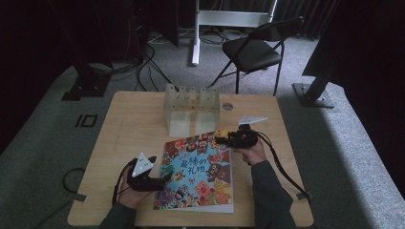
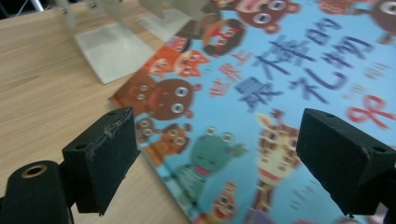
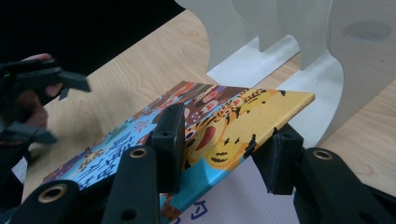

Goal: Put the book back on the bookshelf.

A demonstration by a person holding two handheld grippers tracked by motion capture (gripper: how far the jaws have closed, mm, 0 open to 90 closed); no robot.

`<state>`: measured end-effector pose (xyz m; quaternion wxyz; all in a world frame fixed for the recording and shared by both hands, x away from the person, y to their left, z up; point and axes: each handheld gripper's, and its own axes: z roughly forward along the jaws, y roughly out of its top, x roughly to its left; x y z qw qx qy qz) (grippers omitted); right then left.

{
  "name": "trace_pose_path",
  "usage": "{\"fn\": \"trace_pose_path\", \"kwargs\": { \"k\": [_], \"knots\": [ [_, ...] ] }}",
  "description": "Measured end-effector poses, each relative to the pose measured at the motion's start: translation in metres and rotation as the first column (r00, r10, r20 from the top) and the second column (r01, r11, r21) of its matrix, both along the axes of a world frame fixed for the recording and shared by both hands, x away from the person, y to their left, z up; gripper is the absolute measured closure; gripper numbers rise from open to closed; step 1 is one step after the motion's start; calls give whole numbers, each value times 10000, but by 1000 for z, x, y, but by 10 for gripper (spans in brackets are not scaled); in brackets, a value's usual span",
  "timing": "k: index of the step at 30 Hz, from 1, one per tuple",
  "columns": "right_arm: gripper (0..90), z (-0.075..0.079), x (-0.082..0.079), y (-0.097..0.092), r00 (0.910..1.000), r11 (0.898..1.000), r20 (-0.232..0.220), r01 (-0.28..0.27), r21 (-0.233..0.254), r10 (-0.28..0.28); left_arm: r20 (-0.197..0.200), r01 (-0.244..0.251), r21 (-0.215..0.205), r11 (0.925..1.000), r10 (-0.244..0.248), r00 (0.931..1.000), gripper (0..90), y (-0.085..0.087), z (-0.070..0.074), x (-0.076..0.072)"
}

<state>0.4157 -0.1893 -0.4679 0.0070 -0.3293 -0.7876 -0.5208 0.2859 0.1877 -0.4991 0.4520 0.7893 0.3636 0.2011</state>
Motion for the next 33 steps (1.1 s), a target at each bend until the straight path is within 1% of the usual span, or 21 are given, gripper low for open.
{"fn": "trace_pose_path", "kwargs": {
  "k": [1, 2, 3, 6, 8, 9, 12, 14, 15, 17, 21, 22, 25, 26, 27, 29, 30, 31, 32, 33],
  "knots": [
    [570, 1, -1, 0, 10000, 10000, 45, 9, -15, -9, -53, -49, -4, 10000, 49, 10000, 127, 1, -1, 3],
    [570, 1, -1, 0, 10000, 10000, 45, 9, -15, -9, -53, -49, -4, 10000, 49, 10000, 127, 1, -1, 3],
    [570, 2, -1, 0, 10000, 10000, 76, -4, 0, 4, -139, -89, -88, 9999, 88, 9999, 127, 3, -2, 8],
    [576, 4, -3, 1, 9999, 10000, 161, 25, -24, -25, -337, -135, -240, 9996, 127, 9993, 139, 6, -5, 15],
    [579, 5, -4, 1, 9998, 10000, 185, 47, -9, -46, -376, -200, -247, 9995, 191, 9991, 141, 6, -6, 16],
    [581, 5, -4, 1, 9998, 10000, 204, 59, 5, -60, -479, -227, -295, 9993, 213, 9986, 141, 7, -7, 19],
    [587, 8, -7, 1, 9992, 9999, 386, 67, 92, -71, -607, -220, -497, 9985, 189, 9980, 142, 8, -9, 23],
    [589, 10, -10, 1, 9988, 9999, 492, 71, 122, -77, -821, -211, -618, 9979, 160, 9965, 141, 8, -10, 25],
    [590, 11, -11, 1, 9984, 9999, 560, 76, 122, -83, -920, -181, -505, 9986, 134, 9957, 141, 7, -10, 26],
    [594, 13, -13, 0, 9978, 9998, 652, 75, 177, -86, -884, -47, -411, 9991, 10, 9961, 141, 5, -7, 27],
    [601, 16, -15, 0, 9974, 9997, 720, 53, 244, -70, -869, -23, -490, 9988, -20, 9962, 141, 4, -6, 29],
    [613, 18, -17, -1, 9969, 9995, 790, 2, 319, -27, -845, -109, -803, 9967, 41, 9964, 141, 6, -6, 36],
    [626, 24, -21, -2, 9948, 9992, 1022, -40, 398, -1, -995, -226, -1136, 9933, 113, 9950, 148, 9, -10, 42],
    [626, 24, -21, -2, 9948, 9992, 1022, -40, 398, -1, -995, -226, -1136, 9933, 113, 9950, 148, 9, -10, 42],
    [632, 26, -23, -3, 9940, 9990, 1094, -53, 437, 5, -1059, -250, -1215, 9923, 121, 9943, 148, 9, -11, 45],
    [649, 32, -26, -4, 9918, 9982, 1281, -90, 597, 13, -1176, -215, -1206, 9925, 72, 9930, 148, 9, -13, 48],
    [656, 35, -28, -5, 9904, 9978, 1385, -112, 659, 20, -1181, -223, -1196, 9926, 81, 9930, 148, 9, -12, 49],
    [656, 35, -28, -5, 9904, 9978, 1385, -112, 659, 20, -1181, -223, -1196, 9926, 81, 9930, 148, 9, -12, 49],
    [665, 39, -31, -5, 9879, 9970, 1549, -154, 756, 35, -1182, -179, -1251, 9920, 30, 9930, 148, 8, -11, 51],
    [669, 40, -32, -6, 9871, 9967, 1601, -165, 794, 36, -1185, -164, -1308, 9913, 8, 9930, 148, 7, -11, 52]
  ]
}}
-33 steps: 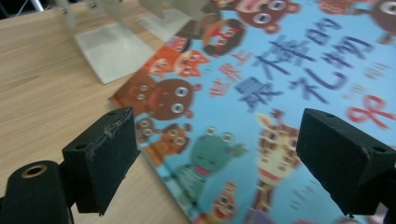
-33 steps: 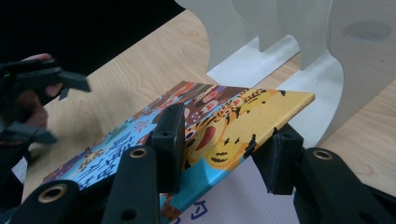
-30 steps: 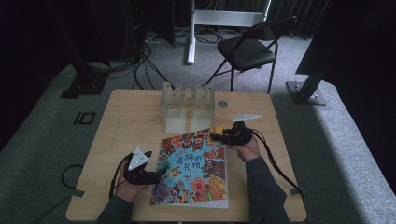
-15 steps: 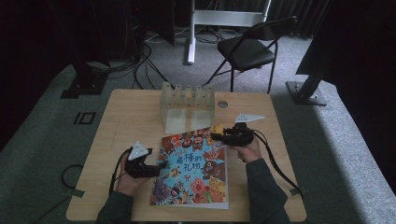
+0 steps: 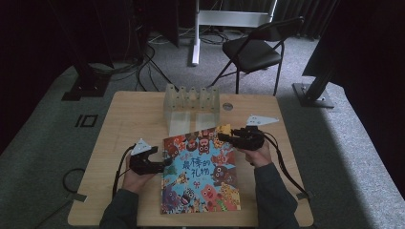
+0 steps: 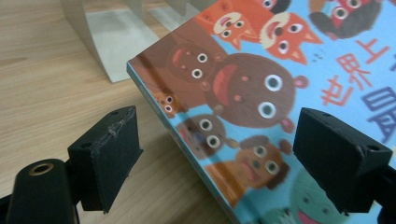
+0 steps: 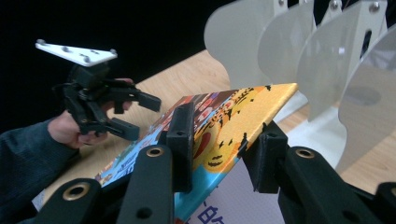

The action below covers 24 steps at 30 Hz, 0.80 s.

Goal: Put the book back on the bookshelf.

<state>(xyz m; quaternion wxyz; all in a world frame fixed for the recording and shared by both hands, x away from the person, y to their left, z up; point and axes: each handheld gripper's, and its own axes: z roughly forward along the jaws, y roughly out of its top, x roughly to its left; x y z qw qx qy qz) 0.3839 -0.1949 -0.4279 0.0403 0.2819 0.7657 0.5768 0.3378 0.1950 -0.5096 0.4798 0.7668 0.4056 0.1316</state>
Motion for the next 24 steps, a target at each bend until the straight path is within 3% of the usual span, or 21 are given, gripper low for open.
{"fn": "trace_pose_path", "kwargs": {
  "k": [10, 13, 17, 22, 24],
  "knots": [
    [706, 11, -7, -8, 9993, 9985, 347, -190, 521, 172, 87, 190, -653, 9977, -185, 9998, 147, 4, 7, 8],
    [715, 12, -9, -10, 9986, 9968, 426, -349, 716, 319, 8, 602, -1048, 9927, -605, 9982, 147, 6, 10, 16],
    [719, 10, -9, -13, 9987, 9956, 375, -363, 867, 332, 18, 834, -1104, 9904, -837, 9965, 121, 4, 11, 21],
    [723, 10, -10, -15, 9977, 9932, 468, -533, 1035, 487, -31, 1363, -1793, 9743, -1391, 9903, 97, 2, 10, 29],
    [723, 10, -11, -15, 9976, 9930, 475, -560, 1044, 513, -31, 1363, -1793, 9743, -1391, 9903, 94, 2, 10, 29]
  ]
}}
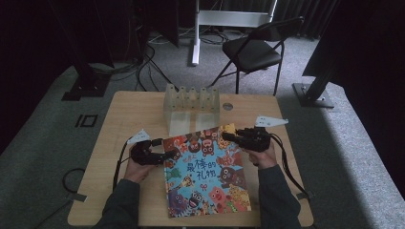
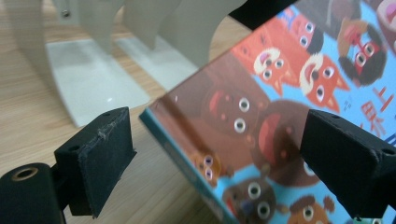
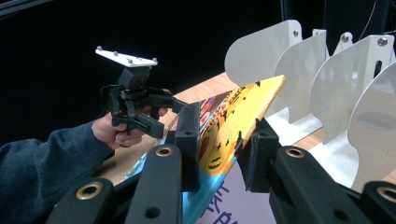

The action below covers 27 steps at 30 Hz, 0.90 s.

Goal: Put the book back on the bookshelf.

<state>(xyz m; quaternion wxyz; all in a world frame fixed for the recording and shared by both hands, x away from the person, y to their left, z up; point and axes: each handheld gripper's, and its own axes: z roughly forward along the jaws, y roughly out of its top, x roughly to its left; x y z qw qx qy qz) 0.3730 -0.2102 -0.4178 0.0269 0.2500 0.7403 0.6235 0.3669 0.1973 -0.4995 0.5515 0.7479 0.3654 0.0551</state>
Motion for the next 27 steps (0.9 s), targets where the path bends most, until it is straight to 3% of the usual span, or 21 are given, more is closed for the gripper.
{"fn": "trace_pose_path", "kwargs": {
  "k": [2, 7, 11, 15, 22, 24, 27],
  "knots": [
    [724, 1, 0, 0, 10000, 10000, 49, -37, 10, 37, -190, 329, -520, 9981, -339, 9992, 95, -3, -3, 2],
    [725, 0, -1, 0, 9999, 9999, 99, -100, 56, 100, -544, 698, -813, 9942, -743, 9957, 73, -7, -5, 5],
    [726, 0, -1, 0, 9996, 9997, 168, -227, 109, 226, -1000, 1412, -1255, 9820, -1542, 9830, 72, -11, -9, 8],
    [723, -1, 0, 0, 9996, 9997, 102, -246, 71, 246, -1032, 1618, -1324, 9779, -1760, 9790, 108, -11, -8, 7],
    [663, 2, -1, 1, 9992, 9971, 388, 19, -763, 11, -1280, 1584, -1123, 9810, -1723, 9767, 162, -9, -4, 8],
    [628, 3, -1, 3, 9988, 9923, 453, 239, -1215, -185, -1162, 1568, -1193, 9804, -1706, 9785, 217, -5, -2, 7],
    [599, 1, 0, 2, 9986, 9906, 431, 362, -1319, -307, -894, 1571, -1228, 9799, -1685, 9816, 294, -1, 4, 4]
  ]
}}
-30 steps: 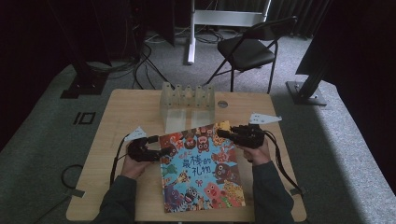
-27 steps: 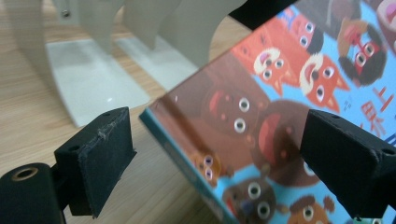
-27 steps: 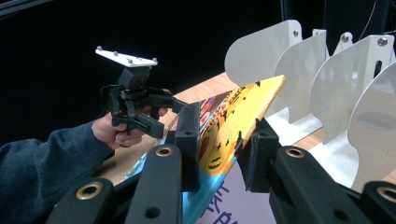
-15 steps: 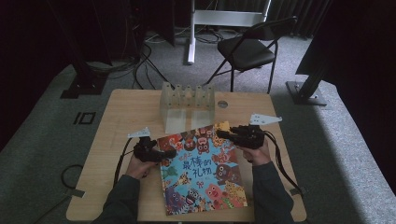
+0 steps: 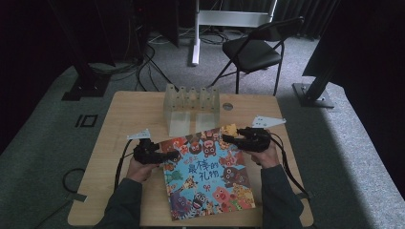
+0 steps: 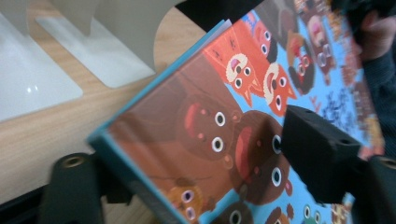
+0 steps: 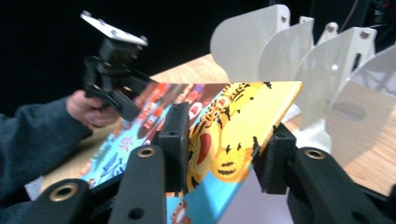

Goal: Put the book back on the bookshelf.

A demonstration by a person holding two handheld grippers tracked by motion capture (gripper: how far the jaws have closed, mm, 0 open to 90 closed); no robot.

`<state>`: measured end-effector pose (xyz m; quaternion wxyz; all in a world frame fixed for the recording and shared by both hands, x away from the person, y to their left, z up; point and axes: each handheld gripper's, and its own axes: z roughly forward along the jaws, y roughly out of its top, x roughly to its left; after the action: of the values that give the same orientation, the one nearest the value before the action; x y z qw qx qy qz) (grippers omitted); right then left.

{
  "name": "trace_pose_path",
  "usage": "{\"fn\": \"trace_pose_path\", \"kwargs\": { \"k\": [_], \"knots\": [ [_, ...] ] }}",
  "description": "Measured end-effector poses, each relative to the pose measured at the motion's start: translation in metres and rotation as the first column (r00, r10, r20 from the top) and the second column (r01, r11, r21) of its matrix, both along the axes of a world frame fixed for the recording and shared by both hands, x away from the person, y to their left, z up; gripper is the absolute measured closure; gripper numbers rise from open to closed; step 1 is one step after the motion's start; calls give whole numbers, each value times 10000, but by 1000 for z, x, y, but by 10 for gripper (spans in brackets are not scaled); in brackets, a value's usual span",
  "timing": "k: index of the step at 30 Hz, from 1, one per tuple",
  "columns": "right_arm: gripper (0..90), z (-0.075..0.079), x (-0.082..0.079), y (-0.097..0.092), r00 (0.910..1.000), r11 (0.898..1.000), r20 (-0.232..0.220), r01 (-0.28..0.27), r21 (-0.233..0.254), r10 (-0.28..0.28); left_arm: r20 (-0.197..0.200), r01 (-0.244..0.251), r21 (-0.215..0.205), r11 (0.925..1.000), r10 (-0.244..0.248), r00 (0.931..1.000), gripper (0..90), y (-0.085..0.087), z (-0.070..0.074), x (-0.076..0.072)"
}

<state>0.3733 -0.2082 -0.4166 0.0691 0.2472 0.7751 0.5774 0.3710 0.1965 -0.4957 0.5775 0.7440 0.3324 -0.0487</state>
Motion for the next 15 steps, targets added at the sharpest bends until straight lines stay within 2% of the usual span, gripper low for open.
{"fn": "trace_pose_path", "kwargs": {
  "k": [3, 4, 6, 8, 10, 11, 12, 13, 15],
  "knots": [
    [585, -1, 1, 0, 9999, 9998, -27, 144, -143, -144, 58, -5, 1, 10000, 5, 10000, 340, 1, 2, -1],
    [537, -2, 1, 0, 9994, 9984, -20, 351, -450, -352, 309, 0, 118, 9999, -4, 9995, 381, 3, 10, -3],
    [509, -2, 1, -1, 9987, 9972, 22, 506, -553, -506, 364, 17, 32, 10000, -18, 9993, 427, 5, 12, -3],
    [484, -2, 0, 0, 9968, 9934, 138, 796, -825, -787, 737, 55, 30, 10000, -57, 9973, 464, 6, 20, -6],
    [477, -2, 0, -1, 9956, 9929, 295, 905, -770, -885, 850, 57, 57, 10000, -62, 9964, 481, 7, 22, -6],
    [473, -2, -1, -1, 9947, 9925, 418, 972, -736, -943, 1095, 96, 37, 9999, -100, 9939, 493, 7, 28, -6],
    [469, -2, -2, -2, 9933, 9919, 521, 1068, -682, -1034, 1095, 96, 37, 9999, -100, 9939, 508, 7, 28, -6],
    [465, -1, -3, -2, 9919, 9914, 609, 1149, -628, -1111, 1306, 169, -32, 9999, -163, 9913, 527, 9, 36, -6],
    [465, -2, -3, -3, 9905, 9906, 675, 1236, -586, -1196, 1306, 169, -32, 9999, -163, 9913, 546, 9, 36, -6]
  ]
}}
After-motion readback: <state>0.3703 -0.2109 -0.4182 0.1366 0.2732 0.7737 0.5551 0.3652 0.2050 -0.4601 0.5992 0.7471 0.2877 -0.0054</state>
